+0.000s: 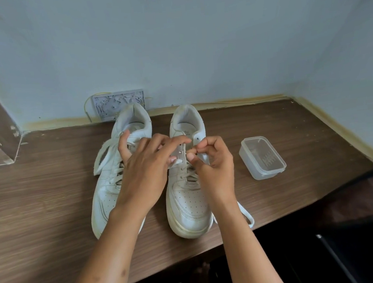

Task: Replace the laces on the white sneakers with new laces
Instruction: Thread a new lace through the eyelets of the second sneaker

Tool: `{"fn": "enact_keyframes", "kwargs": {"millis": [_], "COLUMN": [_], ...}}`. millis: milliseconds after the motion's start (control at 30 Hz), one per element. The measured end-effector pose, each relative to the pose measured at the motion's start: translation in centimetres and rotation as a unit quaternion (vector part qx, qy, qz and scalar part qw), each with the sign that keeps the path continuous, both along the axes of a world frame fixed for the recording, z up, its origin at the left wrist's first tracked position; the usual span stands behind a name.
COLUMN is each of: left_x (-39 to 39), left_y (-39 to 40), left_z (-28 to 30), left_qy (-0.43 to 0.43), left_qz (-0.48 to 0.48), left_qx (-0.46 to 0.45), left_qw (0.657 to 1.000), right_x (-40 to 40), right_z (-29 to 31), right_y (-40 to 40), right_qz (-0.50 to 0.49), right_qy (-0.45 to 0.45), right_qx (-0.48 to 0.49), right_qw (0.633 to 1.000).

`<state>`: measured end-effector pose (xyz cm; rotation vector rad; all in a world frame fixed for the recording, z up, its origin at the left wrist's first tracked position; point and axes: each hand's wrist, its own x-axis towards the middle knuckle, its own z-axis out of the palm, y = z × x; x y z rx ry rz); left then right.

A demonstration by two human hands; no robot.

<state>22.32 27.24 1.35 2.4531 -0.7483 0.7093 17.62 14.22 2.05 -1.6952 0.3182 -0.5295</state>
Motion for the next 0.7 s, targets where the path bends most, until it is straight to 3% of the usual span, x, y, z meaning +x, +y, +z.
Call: {"fn": "enact_keyframes", "kwargs": {"millis": [167, 300, 433, 567, 700], "left_x": [0.1, 0.2, 0.3, 0.0, 0.1], "left_y": [0.2, 0.2, -0.1, -0.2, 0.7], "left_z": [-0.1, 0.1, 0.1, 0.3, 0.9], "left_qy": [-0.002, -0.003, -0.016, -0.030, -0.034], "left_qz": [-0.014, -0.016, -0.003, 0.026, 0.175], "left_qx": [-0.018, -0.055, -0.078, -0.065, -0.167], "left_qw": [1.000, 0.998, 0.997, 0.997, 0.970], "right_x": [-0.2, -1.5, -3.3, -3.9, -3.5], "right_z": [0.7, 2.3, 2.9, 2.7, 2.1], "right_y": [-1.0, -3.4, -4.9, -3.5, -2.9], "right_qz": [0.039, -0.038, -0.002, 0.102, 0.112], "right_qy": [-0.015, -0.056, 0.086, 0.224, 0.310], "right_qx": [0.022, 0.009, -0.070, -0.181, -0.212], "right_qw": [0.999, 0.998, 0.994, 0.952, 0.920]}}
